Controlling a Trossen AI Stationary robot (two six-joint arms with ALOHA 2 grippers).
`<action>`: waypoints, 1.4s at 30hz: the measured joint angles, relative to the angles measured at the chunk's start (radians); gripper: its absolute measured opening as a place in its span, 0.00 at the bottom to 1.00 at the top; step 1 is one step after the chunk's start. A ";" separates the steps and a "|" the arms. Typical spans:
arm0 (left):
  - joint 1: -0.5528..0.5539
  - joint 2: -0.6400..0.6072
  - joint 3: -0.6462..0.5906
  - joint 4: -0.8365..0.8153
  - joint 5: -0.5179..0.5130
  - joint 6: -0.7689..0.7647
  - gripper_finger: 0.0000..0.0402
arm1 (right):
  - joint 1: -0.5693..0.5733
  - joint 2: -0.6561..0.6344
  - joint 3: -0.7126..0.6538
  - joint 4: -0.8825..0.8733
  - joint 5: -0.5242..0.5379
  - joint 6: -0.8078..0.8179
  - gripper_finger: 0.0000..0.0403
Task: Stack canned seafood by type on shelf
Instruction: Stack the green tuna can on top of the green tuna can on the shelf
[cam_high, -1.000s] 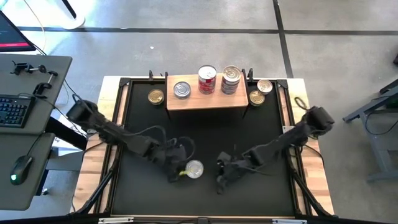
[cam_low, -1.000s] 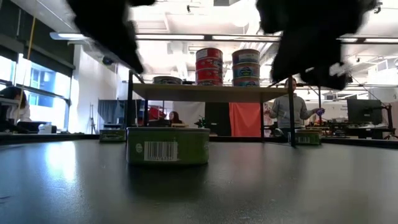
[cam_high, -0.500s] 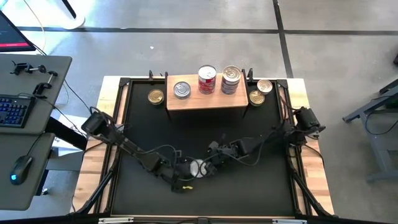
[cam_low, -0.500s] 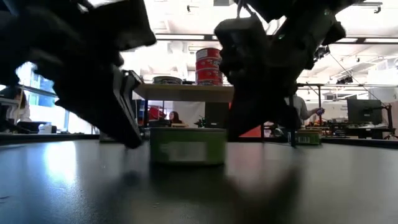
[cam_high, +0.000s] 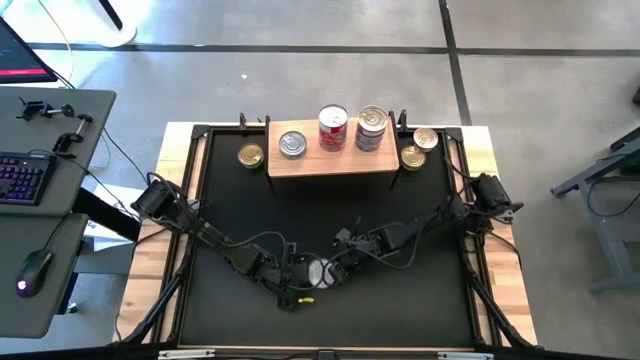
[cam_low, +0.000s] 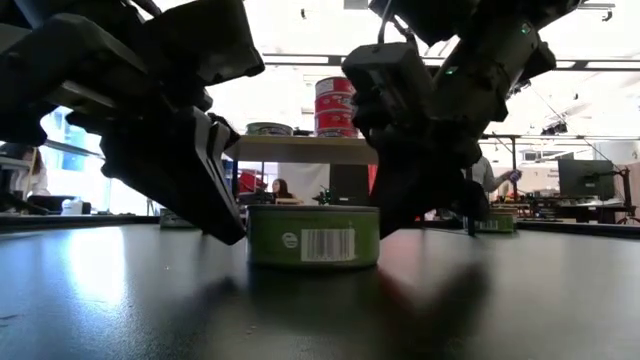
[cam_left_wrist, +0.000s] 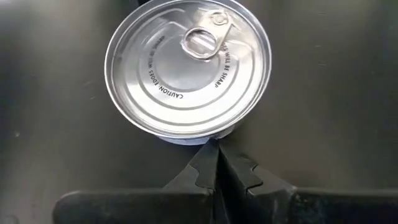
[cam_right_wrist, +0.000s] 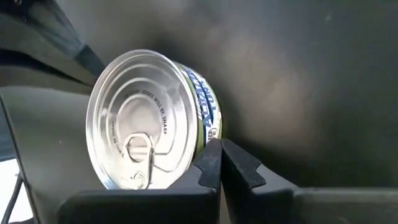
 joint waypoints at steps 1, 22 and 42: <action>0.000 0.000 0.000 -0.001 0.008 -0.001 0.00 | 0.004 0.000 0.000 0.000 -0.001 0.004 0.00; 0.007 -0.001 0.000 0.051 0.052 0.027 0.00 | 0.046 0.000 0.008 -0.018 -0.003 0.085 0.00; 0.037 0.078 0.002 0.086 0.112 0.110 0.00 | 0.092 -0.004 0.285 -0.312 -0.013 -0.019 0.00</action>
